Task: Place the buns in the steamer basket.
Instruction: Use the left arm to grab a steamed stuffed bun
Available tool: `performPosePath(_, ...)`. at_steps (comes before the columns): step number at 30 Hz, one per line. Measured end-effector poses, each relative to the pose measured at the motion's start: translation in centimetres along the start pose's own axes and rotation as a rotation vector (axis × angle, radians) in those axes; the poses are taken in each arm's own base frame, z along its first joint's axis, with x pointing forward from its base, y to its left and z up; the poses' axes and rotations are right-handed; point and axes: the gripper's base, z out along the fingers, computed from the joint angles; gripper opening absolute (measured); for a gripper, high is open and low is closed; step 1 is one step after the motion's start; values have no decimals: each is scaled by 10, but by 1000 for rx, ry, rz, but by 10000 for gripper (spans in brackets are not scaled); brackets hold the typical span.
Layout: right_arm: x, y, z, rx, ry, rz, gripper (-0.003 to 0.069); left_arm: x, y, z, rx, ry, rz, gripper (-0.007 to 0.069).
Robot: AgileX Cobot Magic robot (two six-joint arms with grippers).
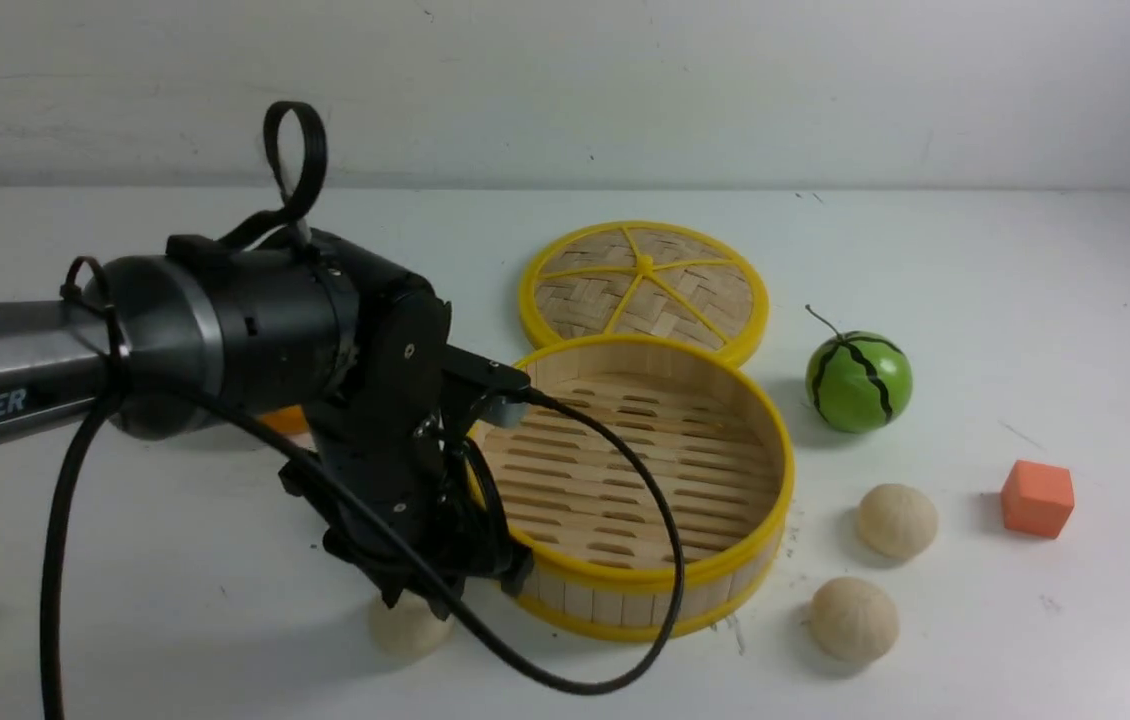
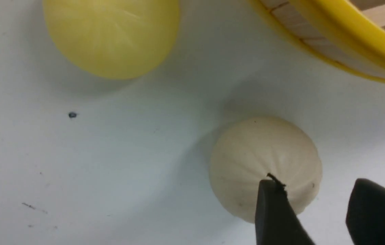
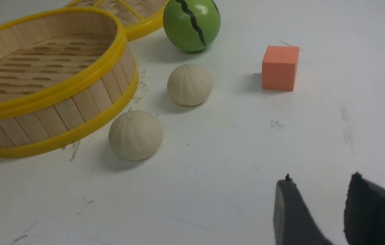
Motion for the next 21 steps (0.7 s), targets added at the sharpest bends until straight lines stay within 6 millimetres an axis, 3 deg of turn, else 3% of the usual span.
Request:
performPosePath(5, 0, 0, 0, 0, 0, 0, 239, -2, 14, 1, 6, -6, -28, 292)
performPosePath(21, 0, 0, 0, 0, 0, 0, 239, -6, 13, 19, 21, -4, 5, 283)
